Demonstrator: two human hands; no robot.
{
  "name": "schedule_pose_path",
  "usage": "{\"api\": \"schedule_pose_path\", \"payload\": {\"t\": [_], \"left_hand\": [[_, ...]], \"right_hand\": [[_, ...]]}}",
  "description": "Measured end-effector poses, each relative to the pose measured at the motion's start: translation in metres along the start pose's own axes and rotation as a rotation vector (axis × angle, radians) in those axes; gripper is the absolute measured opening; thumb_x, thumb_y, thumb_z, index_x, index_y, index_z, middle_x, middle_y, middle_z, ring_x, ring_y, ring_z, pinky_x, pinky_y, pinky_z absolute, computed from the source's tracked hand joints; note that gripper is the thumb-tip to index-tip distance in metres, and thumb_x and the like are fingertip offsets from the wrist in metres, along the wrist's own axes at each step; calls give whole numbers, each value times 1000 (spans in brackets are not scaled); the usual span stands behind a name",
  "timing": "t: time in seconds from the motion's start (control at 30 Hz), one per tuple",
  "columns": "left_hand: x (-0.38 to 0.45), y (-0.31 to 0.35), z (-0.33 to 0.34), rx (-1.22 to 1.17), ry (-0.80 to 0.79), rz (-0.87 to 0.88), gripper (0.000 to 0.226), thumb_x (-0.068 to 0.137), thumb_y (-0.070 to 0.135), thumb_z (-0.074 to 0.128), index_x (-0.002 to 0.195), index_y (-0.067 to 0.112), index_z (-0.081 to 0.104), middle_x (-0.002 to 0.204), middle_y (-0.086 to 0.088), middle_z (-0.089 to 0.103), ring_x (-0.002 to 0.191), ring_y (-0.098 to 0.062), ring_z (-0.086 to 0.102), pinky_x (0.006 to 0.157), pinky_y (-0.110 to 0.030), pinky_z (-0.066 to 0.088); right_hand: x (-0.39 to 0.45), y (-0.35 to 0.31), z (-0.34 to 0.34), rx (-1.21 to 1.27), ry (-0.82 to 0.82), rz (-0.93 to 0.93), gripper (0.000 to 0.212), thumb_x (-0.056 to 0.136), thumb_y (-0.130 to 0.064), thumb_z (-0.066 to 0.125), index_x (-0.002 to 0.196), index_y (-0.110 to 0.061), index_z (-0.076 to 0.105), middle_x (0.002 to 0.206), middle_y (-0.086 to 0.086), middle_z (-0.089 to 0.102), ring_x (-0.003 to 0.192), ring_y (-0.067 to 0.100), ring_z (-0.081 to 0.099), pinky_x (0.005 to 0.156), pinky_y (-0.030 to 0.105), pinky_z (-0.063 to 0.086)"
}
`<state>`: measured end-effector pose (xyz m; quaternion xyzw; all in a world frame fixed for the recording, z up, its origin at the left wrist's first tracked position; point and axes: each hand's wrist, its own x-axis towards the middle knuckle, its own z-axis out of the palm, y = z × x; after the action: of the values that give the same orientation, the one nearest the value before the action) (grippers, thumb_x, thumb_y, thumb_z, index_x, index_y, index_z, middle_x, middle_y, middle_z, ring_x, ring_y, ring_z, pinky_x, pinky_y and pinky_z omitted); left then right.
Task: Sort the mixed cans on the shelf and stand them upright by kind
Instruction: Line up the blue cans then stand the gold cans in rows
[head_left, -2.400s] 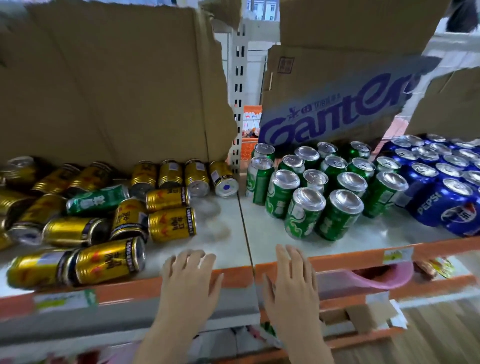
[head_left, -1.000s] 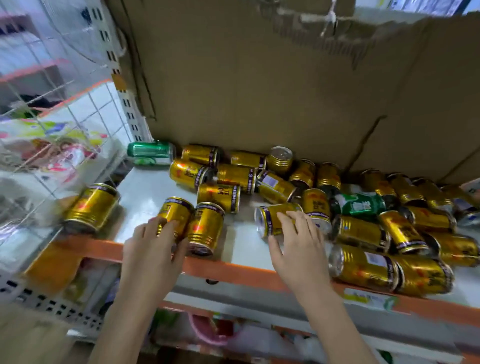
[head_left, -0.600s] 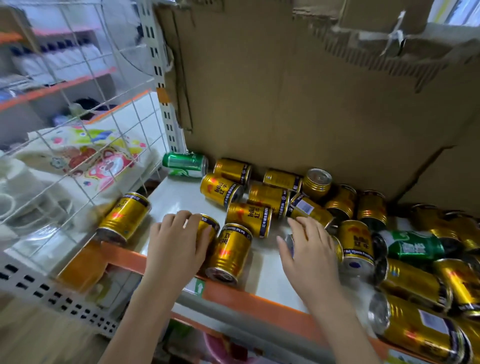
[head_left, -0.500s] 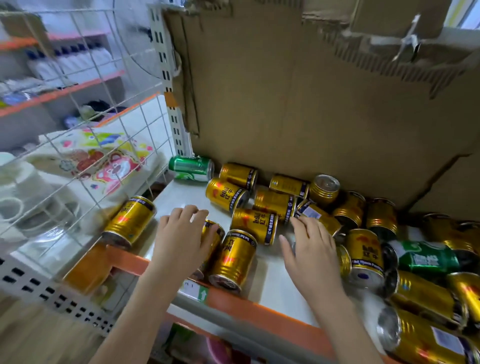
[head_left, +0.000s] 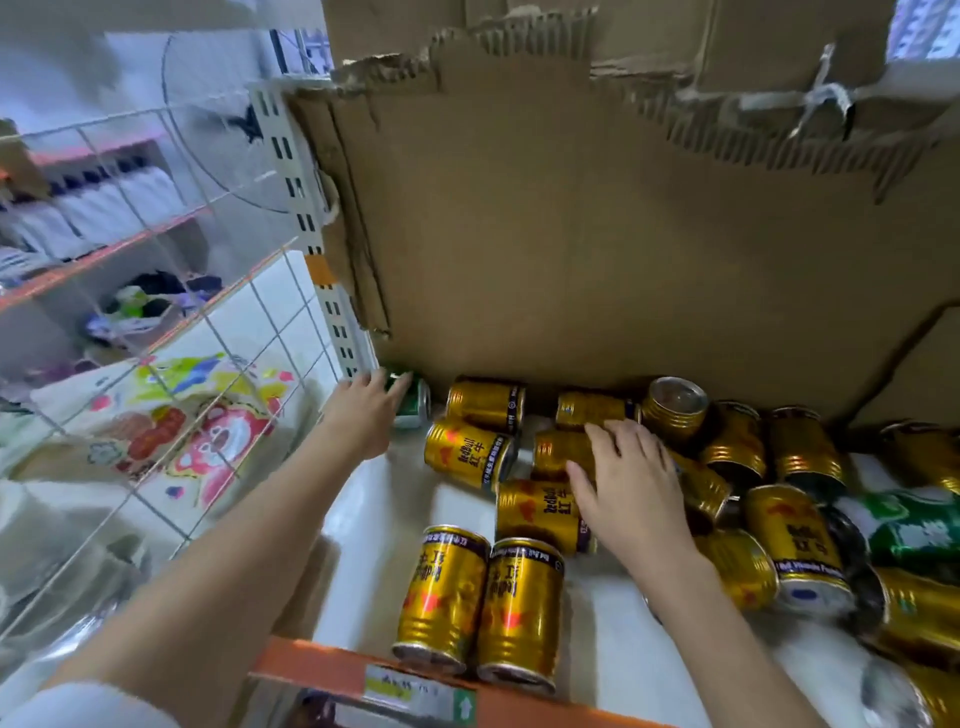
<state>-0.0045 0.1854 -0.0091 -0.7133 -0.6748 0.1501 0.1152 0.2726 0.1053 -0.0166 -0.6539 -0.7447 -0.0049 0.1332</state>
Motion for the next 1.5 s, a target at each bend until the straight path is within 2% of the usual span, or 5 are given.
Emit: {"api": "schedule_pose_path", "payload": {"t": [0.5,1.0,1.1,1.3,1.5], "left_hand": [[3,0,31,-50,234,-136,71,88,28,50,147,38,10,124,-10,42,114,-29,40,89,-39,32],[-65,34,-38,-696,422,-319,91,71,39,68,145,40,15,123,-12,39,110,-34,44,84,-46,45],[-89,64,-64,-906,560,-257,90,64,33,72,142,33,28,111,-5,47,97,-26,50,73,-33,43],[-126,170,-111,-1302,597,-114,63,57,36,73,109,34,37,92,17,53,77,-3,51,61,-6,39],[-134,279,-130,-1256,456,10,74,60,42,71,126,26,41,104,8,54,90,-10,53,73,-27,48]], "right_hand": [[0,-4,1,10,-28,83,52,98,-45,29,143,-20,33,148,1,34,139,17,24,114,32,17],[-1,-5,-12,-11,65,12,57,95,-52,24,134,-18,48,137,3,49,131,20,40,110,36,28],[-6,10,-24,-1,187,-46,55,91,-49,31,119,-13,61,119,7,62,115,26,56,97,41,43],[-35,91,-56,-55,278,-70,46,79,-30,71,119,-9,61,119,11,62,114,30,56,96,45,44],[-65,204,-80,-107,193,16,50,80,-26,71,126,-11,57,127,8,57,122,28,50,102,42,38]]}}
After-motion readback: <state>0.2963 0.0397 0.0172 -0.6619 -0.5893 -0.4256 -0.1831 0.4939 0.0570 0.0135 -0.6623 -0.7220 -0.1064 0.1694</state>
